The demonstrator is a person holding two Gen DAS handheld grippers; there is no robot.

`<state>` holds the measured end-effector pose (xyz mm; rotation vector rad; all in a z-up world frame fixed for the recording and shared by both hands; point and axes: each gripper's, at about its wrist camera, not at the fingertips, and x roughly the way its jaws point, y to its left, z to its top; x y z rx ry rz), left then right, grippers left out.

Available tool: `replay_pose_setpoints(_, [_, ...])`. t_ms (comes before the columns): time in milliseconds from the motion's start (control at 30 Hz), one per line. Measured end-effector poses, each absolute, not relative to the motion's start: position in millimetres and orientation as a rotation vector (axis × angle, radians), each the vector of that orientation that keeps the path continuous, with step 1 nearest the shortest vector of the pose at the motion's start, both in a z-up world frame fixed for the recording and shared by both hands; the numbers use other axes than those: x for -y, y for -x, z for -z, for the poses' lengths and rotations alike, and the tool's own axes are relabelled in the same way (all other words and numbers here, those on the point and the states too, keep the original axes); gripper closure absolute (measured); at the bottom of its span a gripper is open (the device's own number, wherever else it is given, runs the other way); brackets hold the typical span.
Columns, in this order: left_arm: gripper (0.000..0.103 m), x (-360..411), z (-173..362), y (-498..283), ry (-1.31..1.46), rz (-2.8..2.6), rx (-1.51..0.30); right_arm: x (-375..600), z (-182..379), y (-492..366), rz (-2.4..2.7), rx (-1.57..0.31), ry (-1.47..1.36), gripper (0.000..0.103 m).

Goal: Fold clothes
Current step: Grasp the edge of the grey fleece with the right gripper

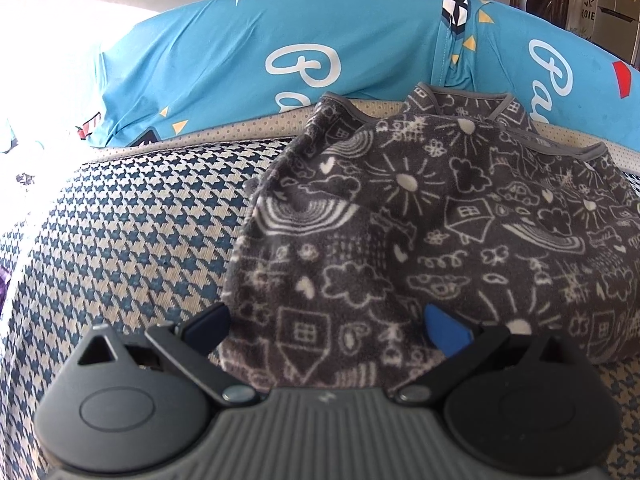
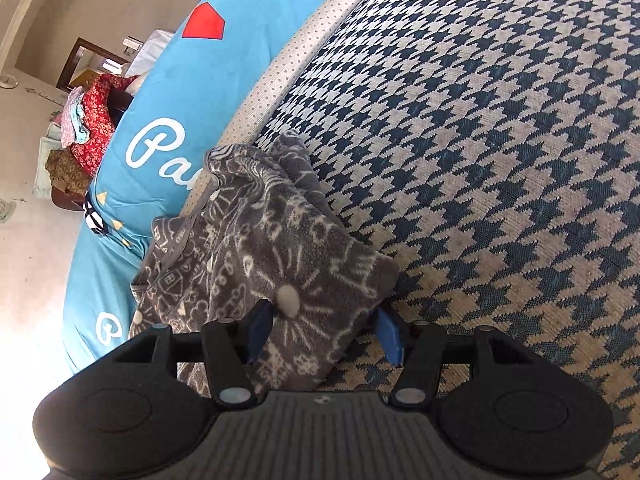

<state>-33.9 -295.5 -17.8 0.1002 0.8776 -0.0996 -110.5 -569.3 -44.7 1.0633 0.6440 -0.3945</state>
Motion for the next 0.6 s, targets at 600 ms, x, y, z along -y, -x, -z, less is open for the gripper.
replay_pose_setpoints(600, [0.000, 274, 34, 5, -0.004, 0.050, -0.925, 561, 57, 86, 0.380, -0.460, -1.155, 0.035])
